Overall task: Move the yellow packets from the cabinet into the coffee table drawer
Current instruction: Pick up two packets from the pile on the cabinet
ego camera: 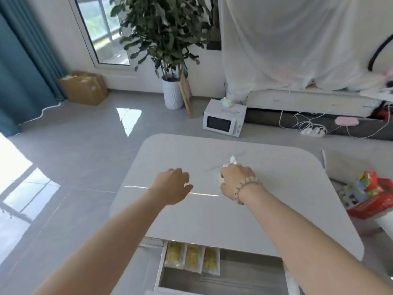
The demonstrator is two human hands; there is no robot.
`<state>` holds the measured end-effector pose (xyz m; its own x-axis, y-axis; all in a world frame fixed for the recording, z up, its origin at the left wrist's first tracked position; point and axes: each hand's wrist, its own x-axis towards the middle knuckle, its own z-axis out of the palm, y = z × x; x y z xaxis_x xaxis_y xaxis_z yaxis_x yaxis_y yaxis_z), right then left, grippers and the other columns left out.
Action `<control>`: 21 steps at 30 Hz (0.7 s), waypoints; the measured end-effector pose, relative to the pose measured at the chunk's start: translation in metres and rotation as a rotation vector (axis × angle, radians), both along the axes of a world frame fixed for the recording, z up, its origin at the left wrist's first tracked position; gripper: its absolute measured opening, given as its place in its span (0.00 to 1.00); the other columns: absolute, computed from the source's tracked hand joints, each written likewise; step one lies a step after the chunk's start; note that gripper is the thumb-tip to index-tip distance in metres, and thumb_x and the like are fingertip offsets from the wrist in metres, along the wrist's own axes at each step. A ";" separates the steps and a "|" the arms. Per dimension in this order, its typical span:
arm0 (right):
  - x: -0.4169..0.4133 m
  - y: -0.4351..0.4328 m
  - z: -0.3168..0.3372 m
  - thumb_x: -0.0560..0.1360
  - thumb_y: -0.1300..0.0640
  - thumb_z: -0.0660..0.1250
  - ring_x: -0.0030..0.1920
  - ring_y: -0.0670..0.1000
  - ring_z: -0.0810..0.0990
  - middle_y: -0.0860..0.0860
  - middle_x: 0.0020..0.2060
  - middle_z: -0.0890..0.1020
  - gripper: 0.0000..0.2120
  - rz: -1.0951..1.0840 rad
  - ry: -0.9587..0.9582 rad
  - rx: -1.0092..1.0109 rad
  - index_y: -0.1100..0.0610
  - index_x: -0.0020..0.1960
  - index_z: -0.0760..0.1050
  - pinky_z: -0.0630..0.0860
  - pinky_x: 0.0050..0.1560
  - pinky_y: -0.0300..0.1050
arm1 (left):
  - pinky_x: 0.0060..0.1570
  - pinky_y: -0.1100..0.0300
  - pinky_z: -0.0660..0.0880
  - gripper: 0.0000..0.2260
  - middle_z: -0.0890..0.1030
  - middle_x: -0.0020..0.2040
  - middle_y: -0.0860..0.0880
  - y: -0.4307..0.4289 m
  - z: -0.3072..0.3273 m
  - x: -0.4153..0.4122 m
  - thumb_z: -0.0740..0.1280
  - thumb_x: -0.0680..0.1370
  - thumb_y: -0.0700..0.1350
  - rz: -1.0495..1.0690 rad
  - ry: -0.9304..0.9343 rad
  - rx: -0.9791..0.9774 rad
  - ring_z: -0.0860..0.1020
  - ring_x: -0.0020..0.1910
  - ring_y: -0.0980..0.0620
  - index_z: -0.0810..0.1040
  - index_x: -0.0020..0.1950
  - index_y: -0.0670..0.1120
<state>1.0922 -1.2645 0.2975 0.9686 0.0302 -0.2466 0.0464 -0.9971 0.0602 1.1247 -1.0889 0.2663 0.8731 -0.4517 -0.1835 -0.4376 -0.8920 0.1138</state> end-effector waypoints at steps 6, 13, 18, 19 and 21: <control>-0.005 0.058 0.102 0.78 0.58 0.57 0.61 0.55 0.72 0.55 0.60 0.75 0.15 0.152 -0.344 0.041 0.58 0.63 0.71 0.68 0.57 0.47 | 0.56 0.55 0.68 0.18 0.73 0.63 0.49 0.054 0.102 -0.027 0.56 0.81 0.55 0.174 -0.246 0.001 0.71 0.63 0.48 0.69 0.67 0.49; -0.010 0.192 0.144 0.78 0.55 0.57 0.61 0.56 0.71 0.56 0.61 0.73 0.16 0.420 -0.624 0.192 0.59 0.64 0.69 0.66 0.56 0.47 | 0.56 0.54 0.68 0.17 0.75 0.60 0.47 0.167 0.160 -0.078 0.57 0.80 0.53 0.513 -0.486 0.018 0.72 0.61 0.46 0.71 0.64 0.45; -0.036 0.315 0.148 0.77 0.53 0.58 0.61 0.56 0.71 0.57 0.62 0.74 0.18 0.699 -0.613 0.292 0.60 0.64 0.70 0.67 0.57 0.48 | 0.57 0.54 0.66 0.17 0.74 0.61 0.46 0.278 0.168 -0.134 0.56 0.81 0.53 0.808 -0.546 0.132 0.71 0.61 0.46 0.70 0.65 0.44; -0.040 0.337 0.148 0.78 0.53 0.58 0.61 0.56 0.72 0.57 0.62 0.74 0.18 0.744 -0.611 0.290 0.60 0.64 0.69 0.68 0.57 0.48 | 0.57 0.54 0.67 0.17 0.74 0.61 0.46 0.299 0.168 -0.145 0.56 0.81 0.53 0.862 -0.547 0.145 0.70 0.61 0.46 0.70 0.65 0.44; -0.045 0.383 0.146 0.79 0.51 0.57 0.62 0.55 0.72 0.56 0.63 0.73 0.19 0.822 -0.613 0.289 0.60 0.65 0.69 0.68 0.58 0.48 | 0.56 0.54 0.67 0.17 0.74 0.61 0.47 0.340 0.164 -0.169 0.56 0.81 0.53 0.958 -0.555 0.162 0.70 0.61 0.46 0.70 0.64 0.45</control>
<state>1.0468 -0.8812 0.4432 0.5807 0.7106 0.3973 0.7537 -0.6537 0.0677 0.9559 -0.7491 0.4303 0.8267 0.4455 0.3436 0.4842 -0.8744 -0.0314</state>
